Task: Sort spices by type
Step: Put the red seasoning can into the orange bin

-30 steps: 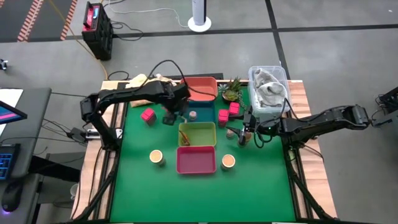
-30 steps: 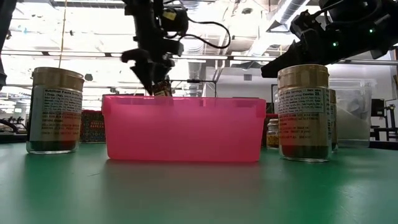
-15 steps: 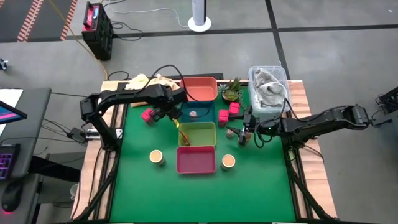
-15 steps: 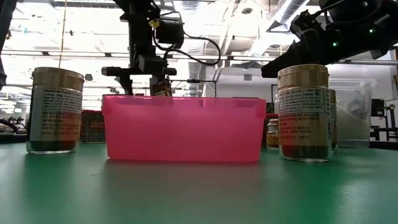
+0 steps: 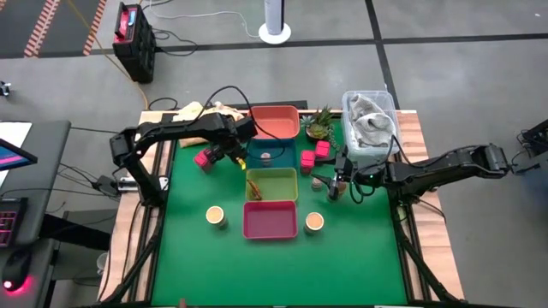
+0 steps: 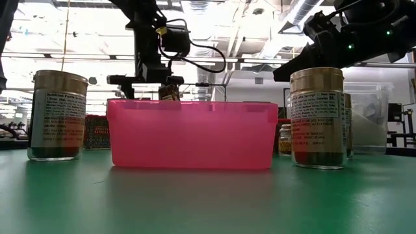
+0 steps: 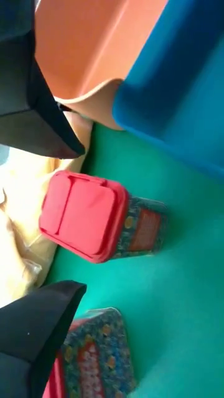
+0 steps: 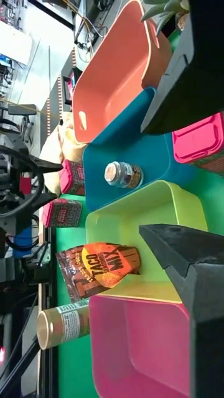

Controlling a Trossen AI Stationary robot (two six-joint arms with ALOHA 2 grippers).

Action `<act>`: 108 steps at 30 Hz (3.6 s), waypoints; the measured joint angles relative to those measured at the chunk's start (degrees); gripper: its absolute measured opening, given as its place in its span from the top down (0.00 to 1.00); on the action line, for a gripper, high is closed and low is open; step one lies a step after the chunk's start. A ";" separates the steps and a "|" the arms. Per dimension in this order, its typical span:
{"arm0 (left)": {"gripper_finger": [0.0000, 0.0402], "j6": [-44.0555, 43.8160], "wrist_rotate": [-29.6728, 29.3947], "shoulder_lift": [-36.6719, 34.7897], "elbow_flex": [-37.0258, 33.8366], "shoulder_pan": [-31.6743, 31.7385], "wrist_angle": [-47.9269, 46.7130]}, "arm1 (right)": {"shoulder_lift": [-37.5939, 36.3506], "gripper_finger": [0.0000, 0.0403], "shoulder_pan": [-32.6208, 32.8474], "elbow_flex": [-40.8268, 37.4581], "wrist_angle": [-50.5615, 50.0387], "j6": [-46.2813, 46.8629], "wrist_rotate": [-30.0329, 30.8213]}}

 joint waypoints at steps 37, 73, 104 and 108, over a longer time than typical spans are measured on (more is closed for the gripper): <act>0.46 5.35 7.35 4.71 0.02 6.86 1.85 | 0.00 0.32 -0.07 0.00 -0.38 -0.39 0.00; 0.47 -32.53 9.58 4.52 22.50 4.59 -11.89 | 0.00 0.32 0.13 0.00 -0.29 0.02 0.00; 0.47 11.01 2.64 15.09 24.94 8.67 9.07 | 0.02 0.32 0.09 -0.02 -0.07 -0.28 0.00; 0.47 27.17 5.07 15.09 24.93 9.02 8.94 | 0.02 0.32 0.09 -0.02 -0.05 -0.44 0.00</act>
